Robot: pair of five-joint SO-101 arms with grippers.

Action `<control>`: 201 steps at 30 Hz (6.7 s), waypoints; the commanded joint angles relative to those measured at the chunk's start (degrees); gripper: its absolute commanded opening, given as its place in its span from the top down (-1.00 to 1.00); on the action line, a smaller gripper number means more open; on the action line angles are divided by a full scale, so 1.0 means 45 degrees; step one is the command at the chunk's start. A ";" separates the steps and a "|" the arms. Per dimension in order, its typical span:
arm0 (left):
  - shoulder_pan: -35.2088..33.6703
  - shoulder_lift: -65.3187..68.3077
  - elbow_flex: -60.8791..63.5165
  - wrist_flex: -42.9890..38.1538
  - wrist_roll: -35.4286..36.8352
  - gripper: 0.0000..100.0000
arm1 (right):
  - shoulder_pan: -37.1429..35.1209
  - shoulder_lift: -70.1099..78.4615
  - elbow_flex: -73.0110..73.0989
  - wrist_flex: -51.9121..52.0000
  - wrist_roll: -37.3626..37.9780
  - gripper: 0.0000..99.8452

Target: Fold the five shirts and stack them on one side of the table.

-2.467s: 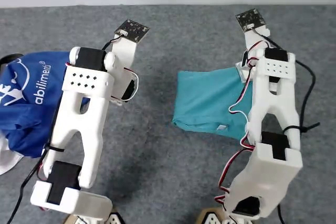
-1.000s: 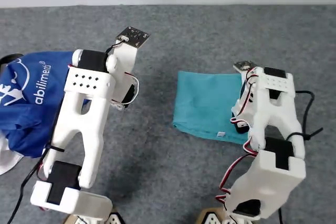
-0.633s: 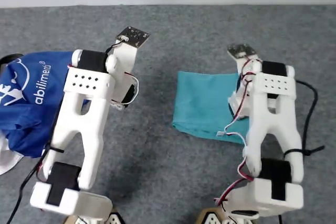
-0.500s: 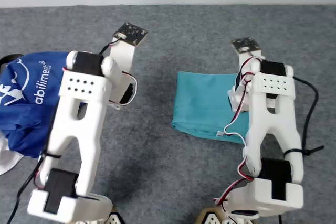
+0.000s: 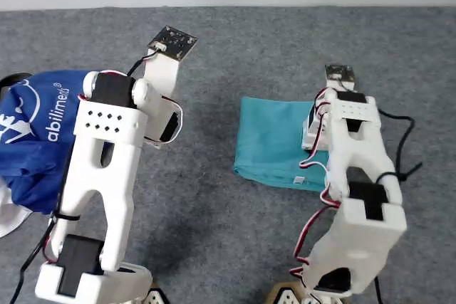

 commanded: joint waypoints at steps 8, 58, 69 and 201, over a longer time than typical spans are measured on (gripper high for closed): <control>-0.0059 -0.0625 -0.0088 0.0293 0.0000 0.97 | -0.0342 0.0635 -0.1973 0.1612 0.1485 0.95; -0.0078 -0.0742 0.0479 0.0293 -0.0078 0.97 | -0.0772 0.4737 -1.5277 0.8742 -0.6252 0.43; -0.1192 -0.0723 0.0518 0.0293 -0.0371 0.97 | -0.0752 0.4855 -1.3245 0.8703 -0.7971 -0.03; -0.1231 -0.1856 0.0537 0.0313 -0.0703 0.97 | 0.4034 0.9602 -1.9849 0.5949 0.7072 0.97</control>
